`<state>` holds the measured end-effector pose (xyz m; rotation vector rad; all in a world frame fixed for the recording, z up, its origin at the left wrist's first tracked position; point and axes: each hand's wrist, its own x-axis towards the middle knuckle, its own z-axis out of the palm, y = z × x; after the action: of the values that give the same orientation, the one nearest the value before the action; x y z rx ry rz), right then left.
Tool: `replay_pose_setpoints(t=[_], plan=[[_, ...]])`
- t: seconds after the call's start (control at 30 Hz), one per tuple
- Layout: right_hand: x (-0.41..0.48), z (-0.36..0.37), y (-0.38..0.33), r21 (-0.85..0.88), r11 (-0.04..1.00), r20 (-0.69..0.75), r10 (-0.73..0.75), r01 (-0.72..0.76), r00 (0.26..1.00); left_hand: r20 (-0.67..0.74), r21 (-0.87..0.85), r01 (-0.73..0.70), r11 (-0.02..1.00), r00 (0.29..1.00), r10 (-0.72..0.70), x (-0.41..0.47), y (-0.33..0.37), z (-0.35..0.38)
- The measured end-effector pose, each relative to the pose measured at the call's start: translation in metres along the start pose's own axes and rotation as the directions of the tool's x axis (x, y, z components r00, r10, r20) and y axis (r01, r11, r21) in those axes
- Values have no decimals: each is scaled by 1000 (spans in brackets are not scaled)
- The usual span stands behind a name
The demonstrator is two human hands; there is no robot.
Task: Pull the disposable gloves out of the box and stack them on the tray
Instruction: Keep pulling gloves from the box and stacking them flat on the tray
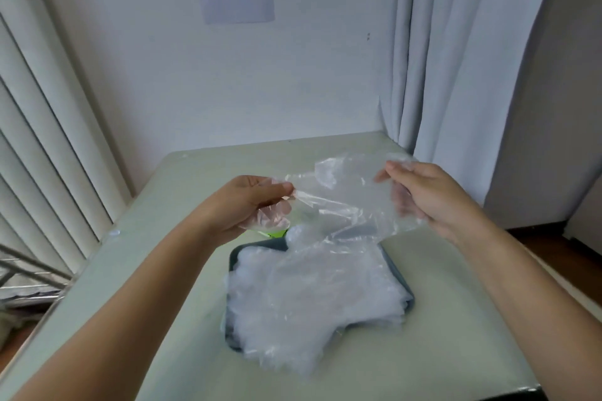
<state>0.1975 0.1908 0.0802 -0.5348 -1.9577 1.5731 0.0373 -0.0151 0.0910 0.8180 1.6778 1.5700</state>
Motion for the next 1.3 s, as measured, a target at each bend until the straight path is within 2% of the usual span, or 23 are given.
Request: replay_pose_setpoints(t=[0.1, 0.17, 0.27, 0.37, 0.53, 0.6, 0.7, 0.77, 0.83, 0.9, 0.97, 1.0, 1.03, 1.07, 1.1, 1.13, 1.17, 1.2, 1.23, 1.27, 1.3], plan=[[-9, 12, 11, -62, 993, 56, 103, -99, 993, -80, 86, 68, 994, 995, -61, -11, -15, -5], [-15, 21, 25, -242, 959, 112, 180, -149, 977, -121, 136, 138, 981, 985, -121, -15, -30, -8], [-20, 30, 48, -506, 855, 145, 219, -118, 965, -153, 269, 247, 931, 965, -212, -17, -52, -11], [-22, 38, 66, -699, 713, 124, 195, -54, 973, -223, 416, 288, 862, 952, -211, -15, -73, -11], [-24, 48, 84, -828, 560, 76, 167, -31, 983, -284, 679, 245, 692, 957, -60, -10, -95, -13], [-23, 48, 89, -834, 550, 57, 156, -38, 986, -325, 754, 246, 609, 946, 20, -10, -98, -12], [-22, 48, 92, -820, 569, 47, 166, -57, 985, -307, 897, 193, 398, 919, 247, -15, -100, -6], [-21, 49, 93, -820, 569, 42, 168, -62, 985, -191, 956, 70, 283, 884, 427, -19, -102, 0], [-21, 50, 92, -824, 564, 45, 163, -55, 986, -13, 991, -59, 116, 841, 541, -26, -102, 14], [-21, 51, 93, -825, 563, 49, 163, -52, 985, 142, 987, -160, -16, 821, 553, -30, -101, 29], [-21, 51, 94, -825, 563, 49, 160, -51, 986, 238, 964, -265, 1, 866, 439, -33, -98, 39], [-22, 51, 95, -824, 564, 48, 160, -51, 986, 272, 956, -293, 14, 905, 327, -35, -100, 37], [-21, 51, 96, -821, 569, 49, 154, -47, 987, 258, 962, -271, 38, 944, 207, -30, -104, 39], [-21, 51, 97, -817, 575, 50, 150, -46, 988, 213, 967, -228, 115, 968, 133, -22, -108, 49], [-21, 50, 98, -817, 575, 48, 150, -48, 987, 176, 977, -180, 118, 983, 46, -22, -117, 54], [-21, 50, 99, -825, 563, 41, 155, -54, 987, 168, 973, -139, 185, 974, -153, -32, -119, 47], [-21, 49, 99, -838, 542, 27, 161, -66, 987, 82, 978, -59, 200, 990, -112, -27, -116, 46], [-21, 47, 98, -857, 510, 7, 164, -79, 986, 87, 988, -89, 128, 996, 24, -28, -117, 46], [-22, 46, 96, -876, 475, -14, 158, -89, 987, 253, 968, -251, -29, 956, 147, -25, -126, 44], [-23, 44, 93, -894, 438, -32, 138, -90, 990, 336, 937, -345, 54, 933, 128, -20, -123, 45], [-23, 43, 89, -909, 406, -50, 108, -90, 993, 411, 902, -409, 138, 912, 22, -21, -125, 39]])
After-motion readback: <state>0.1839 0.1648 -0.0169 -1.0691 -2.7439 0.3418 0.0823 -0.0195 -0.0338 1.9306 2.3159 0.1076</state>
